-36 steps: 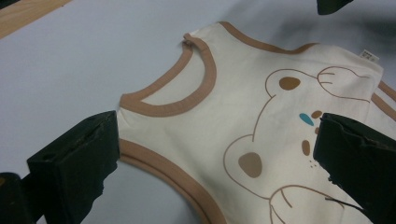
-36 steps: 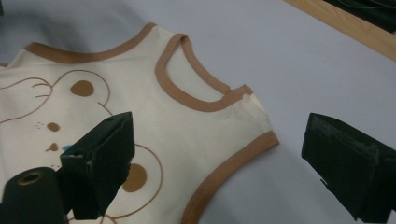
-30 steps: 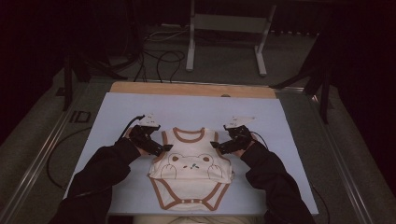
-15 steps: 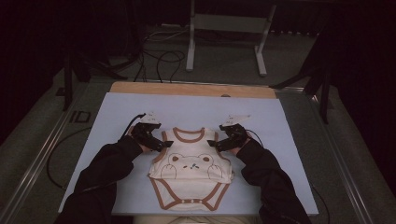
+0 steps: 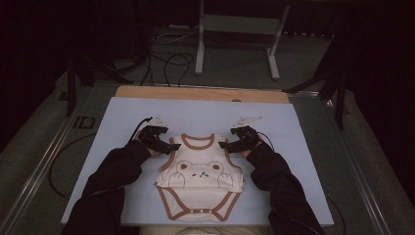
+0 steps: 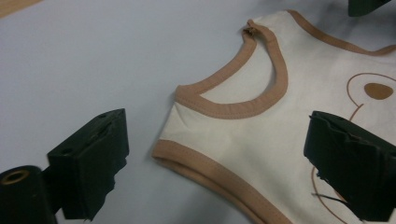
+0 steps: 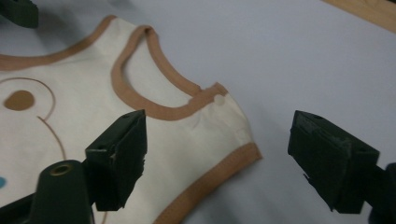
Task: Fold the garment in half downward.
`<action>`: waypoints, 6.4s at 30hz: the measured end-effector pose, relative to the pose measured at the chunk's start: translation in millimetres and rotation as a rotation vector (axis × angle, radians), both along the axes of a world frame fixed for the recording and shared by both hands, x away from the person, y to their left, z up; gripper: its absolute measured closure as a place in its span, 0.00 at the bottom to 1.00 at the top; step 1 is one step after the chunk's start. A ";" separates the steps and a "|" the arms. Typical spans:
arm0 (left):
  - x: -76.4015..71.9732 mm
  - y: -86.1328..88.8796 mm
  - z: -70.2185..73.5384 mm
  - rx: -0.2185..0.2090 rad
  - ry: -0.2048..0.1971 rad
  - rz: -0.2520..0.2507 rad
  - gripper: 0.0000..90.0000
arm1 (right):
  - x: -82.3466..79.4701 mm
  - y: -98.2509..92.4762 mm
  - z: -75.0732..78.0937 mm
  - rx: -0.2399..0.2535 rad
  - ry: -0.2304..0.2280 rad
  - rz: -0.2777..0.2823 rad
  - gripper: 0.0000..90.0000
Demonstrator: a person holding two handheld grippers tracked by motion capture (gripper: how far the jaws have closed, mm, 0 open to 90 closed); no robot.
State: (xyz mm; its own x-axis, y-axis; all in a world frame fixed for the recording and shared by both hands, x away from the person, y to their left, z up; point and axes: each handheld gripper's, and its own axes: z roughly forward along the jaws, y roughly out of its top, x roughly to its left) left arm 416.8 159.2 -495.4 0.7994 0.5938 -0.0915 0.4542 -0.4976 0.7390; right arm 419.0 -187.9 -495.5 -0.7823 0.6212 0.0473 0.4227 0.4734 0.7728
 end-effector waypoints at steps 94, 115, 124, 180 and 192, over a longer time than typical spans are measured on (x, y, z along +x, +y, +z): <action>21.7 -12.7 19.5 0.044 -0.025 0.050 1.00 | 19.5 7.8 10.7 -0.114 -0.031 -0.030 0.90; 23.9 -9.8 72.2 0.007 -0.139 0.061 1.00 | 27.5 5.3 64.7 -0.087 -0.151 -0.051 0.90; 23.6 -7.8 98.2 -0.012 -0.200 0.070 0.99 | 28.8 6.0 92.4 -0.063 -0.216 -0.067 0.90; -57.1 -7.2 81.6 -0.061 -0.216 -0.044 0.99 | -54.5 -0.2 70.2 -0.023 -0.247 0.018 0.90; -79.0 -6.6 80.4 -0.070 -0.219 -0.077 0.99 | -76.5 -3.1 69.2 -0.008 -0.254 0.036 0.90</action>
